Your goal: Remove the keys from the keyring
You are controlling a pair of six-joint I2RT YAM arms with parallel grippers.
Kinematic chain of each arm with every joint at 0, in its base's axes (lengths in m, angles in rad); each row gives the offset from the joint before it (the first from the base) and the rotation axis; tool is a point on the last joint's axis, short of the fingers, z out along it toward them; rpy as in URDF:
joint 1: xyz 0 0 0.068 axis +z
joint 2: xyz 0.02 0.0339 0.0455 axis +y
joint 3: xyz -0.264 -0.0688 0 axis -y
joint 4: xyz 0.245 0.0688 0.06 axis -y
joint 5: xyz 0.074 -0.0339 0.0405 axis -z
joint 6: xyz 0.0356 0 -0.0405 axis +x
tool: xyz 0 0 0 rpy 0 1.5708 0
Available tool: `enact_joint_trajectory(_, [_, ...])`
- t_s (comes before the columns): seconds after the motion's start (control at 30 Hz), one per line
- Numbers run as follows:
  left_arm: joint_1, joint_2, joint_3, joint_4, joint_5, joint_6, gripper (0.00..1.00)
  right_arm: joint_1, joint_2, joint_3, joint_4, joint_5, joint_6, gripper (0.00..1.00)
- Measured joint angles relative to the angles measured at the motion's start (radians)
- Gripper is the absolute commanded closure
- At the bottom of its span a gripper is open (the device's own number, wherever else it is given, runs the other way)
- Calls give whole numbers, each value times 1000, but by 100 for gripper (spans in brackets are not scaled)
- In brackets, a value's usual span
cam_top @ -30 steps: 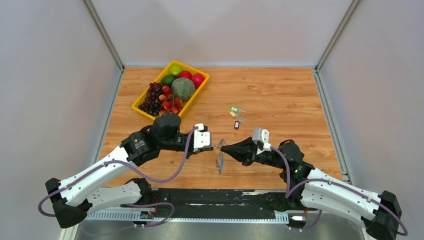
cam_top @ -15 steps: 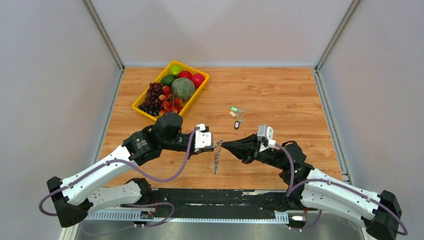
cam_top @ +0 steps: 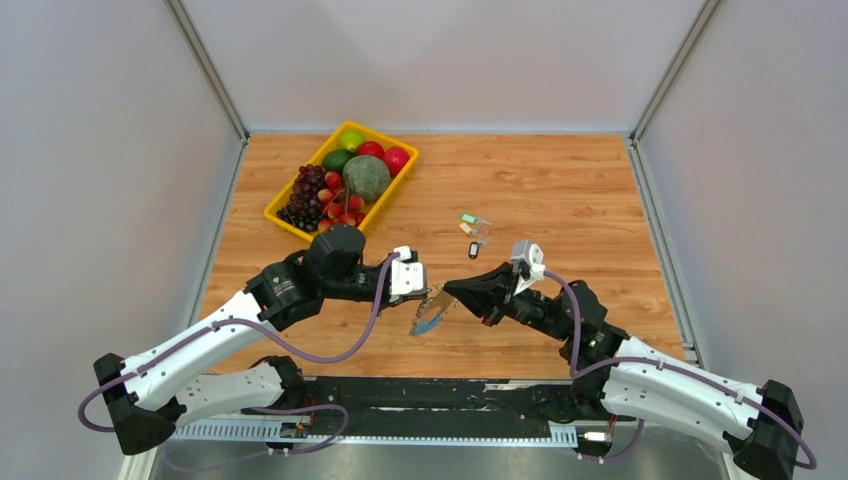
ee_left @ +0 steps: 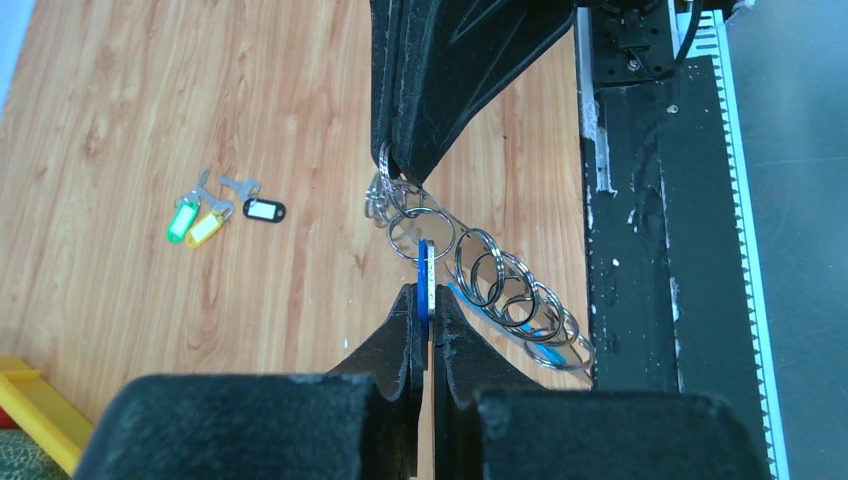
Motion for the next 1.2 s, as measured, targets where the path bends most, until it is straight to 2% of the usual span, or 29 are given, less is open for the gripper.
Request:
enact_joint_trajectory(0.5, [0, -12, -3, 2, -56, 3, 100, 2, 21, 31, -87, 20, 70, 100])
enact_joint_trajectory(0.53, [0, -12, -3, 2, -56, 3, 100, 2, 19, 31, -87, 15, 71, 98])
enact_joint_trajectory(0.63, [0, -15, -3, 3, -56, 3, 100, 2, 14, 23, -74, -14, 68, 78])
enact_joint_trajectory(0.7, [0, -22, -3, 3, -55, 3, 100, 1, 11, 15, -71, -47, 60, 71])
enact_joint_trajectory(0.9, [0, -32, -4, 0, -44, 4, 100, -2, 9, 10, -76, -127, 4, 69])
enact_joint_trajectory(1.2, [0, -32, -4, 0, -20, 5, 100, -2, -9, 17, -96, -158, -107, 66])
